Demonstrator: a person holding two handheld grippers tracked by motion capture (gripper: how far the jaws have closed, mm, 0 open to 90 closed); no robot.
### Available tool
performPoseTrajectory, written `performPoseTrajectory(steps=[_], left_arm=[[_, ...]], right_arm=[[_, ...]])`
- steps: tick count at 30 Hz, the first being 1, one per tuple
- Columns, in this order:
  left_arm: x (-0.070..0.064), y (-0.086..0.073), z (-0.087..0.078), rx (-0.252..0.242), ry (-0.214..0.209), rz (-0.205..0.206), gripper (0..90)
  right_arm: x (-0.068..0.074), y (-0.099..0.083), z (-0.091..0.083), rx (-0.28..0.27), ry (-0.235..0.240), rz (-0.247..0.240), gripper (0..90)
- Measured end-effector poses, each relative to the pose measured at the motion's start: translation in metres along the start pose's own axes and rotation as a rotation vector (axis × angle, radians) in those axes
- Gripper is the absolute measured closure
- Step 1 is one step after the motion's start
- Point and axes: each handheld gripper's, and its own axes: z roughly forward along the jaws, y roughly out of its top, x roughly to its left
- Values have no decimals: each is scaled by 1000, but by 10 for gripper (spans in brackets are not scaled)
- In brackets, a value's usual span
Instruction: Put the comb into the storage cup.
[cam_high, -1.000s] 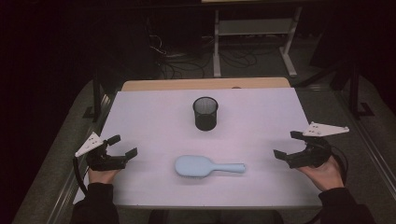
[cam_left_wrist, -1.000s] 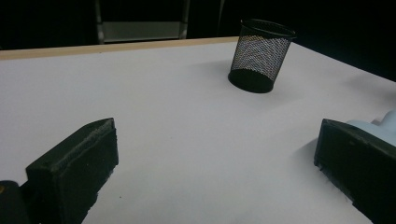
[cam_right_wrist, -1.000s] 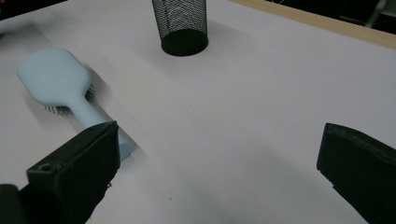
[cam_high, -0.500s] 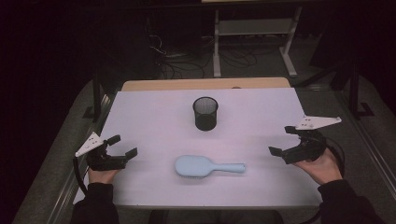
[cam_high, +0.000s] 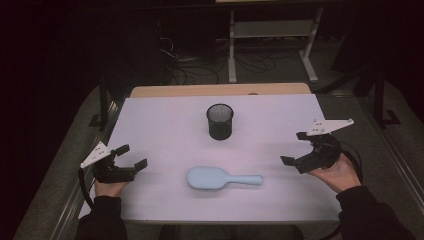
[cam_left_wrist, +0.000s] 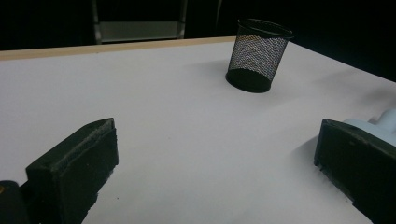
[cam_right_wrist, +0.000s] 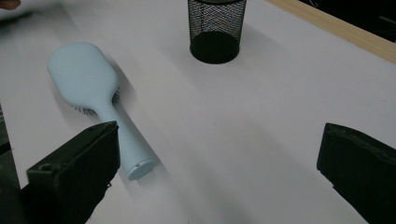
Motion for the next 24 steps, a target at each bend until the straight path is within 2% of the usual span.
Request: performPoseTrajectory(steps=[11,24], left_arm=[[0,0,0,-1,3,0,0],[0,0,0,-2,1,0,0]], right_arm=[[11,14,14,31,44,-46,0],[20,20,36,83,83,-84,0]])
